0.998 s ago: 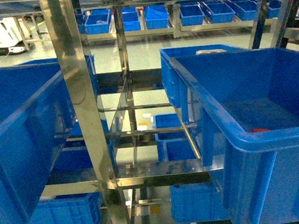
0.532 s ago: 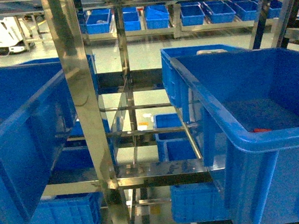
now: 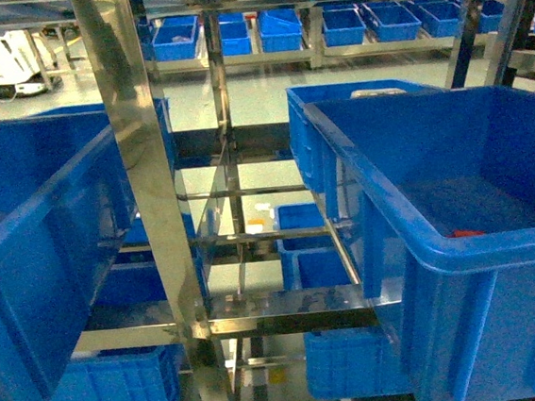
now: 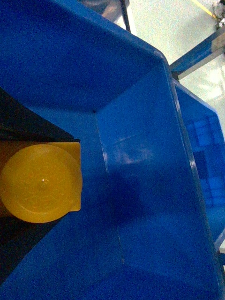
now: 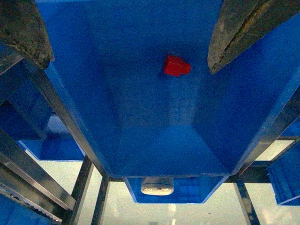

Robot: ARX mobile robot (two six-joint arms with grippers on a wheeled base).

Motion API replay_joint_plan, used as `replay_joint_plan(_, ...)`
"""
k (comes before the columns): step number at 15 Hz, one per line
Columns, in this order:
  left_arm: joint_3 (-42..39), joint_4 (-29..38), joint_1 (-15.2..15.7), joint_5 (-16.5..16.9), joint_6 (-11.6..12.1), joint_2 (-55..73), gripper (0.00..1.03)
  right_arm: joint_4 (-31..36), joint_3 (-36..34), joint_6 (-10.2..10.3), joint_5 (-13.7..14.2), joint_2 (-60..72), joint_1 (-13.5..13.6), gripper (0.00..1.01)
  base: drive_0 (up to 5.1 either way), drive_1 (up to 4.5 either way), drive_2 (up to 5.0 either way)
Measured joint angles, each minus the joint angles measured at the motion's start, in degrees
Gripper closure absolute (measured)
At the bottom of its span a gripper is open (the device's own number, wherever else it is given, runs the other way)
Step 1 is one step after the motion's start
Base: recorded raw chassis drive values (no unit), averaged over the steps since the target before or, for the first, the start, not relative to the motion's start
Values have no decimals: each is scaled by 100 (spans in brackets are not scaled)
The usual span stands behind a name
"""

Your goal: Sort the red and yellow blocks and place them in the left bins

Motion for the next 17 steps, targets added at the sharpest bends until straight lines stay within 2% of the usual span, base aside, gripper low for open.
replay_joint_plan(1, 378, -791, 94, 144, -162, 352, 76, 0, 0, 0, 2, 2, 0, 3, 0, 0, 0)
replay_joint_plan(3, 457, -1034, 11, 142, -170, 610, 76, 0, 0, 0, 0, 0, 0, 3, 0, 0, 0)
replay_joint_plan(6, 501, -990, -9, 181, -212, 619, 76, 0, 0, 0, 0, 2, 0, 3, 0, 0, 0)
replay_joint_plan(9, 516, -1019, 66, 295, -352, 610, 48, 0, 0, 0, 2, 2, -2, 3, 0, 0, 0)
replay_joint_plan(12, 474, -1139, 149, 407, -509, 439, 24, 0, 0, 0, 2, 0, 0, 3, 0, 0, 0)
replay_joint_plan(14, 155, -1123, 214, 562, -603, -9, 3, 2, 0, 0, 0, 0, 0, 3, 0, 0, 0)
replay_joint_plan(17, -568, -925, 205, 787, -715, -726, 5, 0, 0, 0, 0, 2, 0, 3, 0, 0, 0)
